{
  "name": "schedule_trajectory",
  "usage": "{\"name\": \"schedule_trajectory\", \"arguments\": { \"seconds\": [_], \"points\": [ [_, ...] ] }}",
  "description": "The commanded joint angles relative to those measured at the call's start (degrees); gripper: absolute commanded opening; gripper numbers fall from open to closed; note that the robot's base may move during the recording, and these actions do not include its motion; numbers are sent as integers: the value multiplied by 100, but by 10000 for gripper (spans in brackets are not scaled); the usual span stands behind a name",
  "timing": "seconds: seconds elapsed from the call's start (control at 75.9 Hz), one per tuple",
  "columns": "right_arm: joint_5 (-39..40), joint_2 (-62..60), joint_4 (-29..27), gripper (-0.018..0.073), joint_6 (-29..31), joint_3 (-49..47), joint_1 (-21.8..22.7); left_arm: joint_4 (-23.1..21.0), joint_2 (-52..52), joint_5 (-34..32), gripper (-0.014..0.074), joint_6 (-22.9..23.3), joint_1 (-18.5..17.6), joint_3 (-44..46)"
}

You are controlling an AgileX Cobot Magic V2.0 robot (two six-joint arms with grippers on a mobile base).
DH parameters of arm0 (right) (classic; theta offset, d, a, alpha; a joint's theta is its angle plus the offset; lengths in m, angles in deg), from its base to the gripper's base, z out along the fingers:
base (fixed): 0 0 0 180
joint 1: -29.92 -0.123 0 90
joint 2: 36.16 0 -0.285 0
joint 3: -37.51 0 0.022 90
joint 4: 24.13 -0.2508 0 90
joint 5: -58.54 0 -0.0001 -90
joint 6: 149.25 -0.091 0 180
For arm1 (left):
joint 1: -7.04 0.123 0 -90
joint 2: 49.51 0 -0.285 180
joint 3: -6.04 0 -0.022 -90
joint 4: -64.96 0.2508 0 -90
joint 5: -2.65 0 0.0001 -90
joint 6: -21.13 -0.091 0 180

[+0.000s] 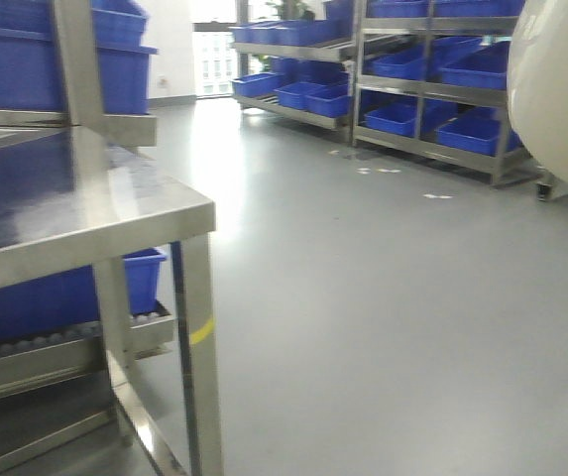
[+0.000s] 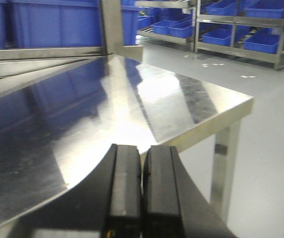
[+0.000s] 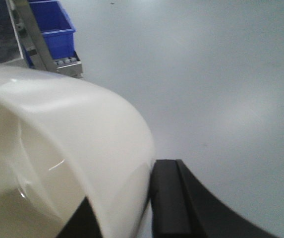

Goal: Move white bin to right shelf second layer
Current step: 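Drive the base away from the table holding the bin in the right gripper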

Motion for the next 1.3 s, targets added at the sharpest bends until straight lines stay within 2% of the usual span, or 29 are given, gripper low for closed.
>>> {"name": "schedule_trajectory", "arguments": {
  "seconds": [0.0,1.291],
  "points": [
    [544,-24,-18,56,-1,-181,27,0,-81,-500,85,18,-26,-211],
    [544,-24,-18,56,-1,-181,27,0,-81,-500,85,18,-26,-211]
  ]
}}
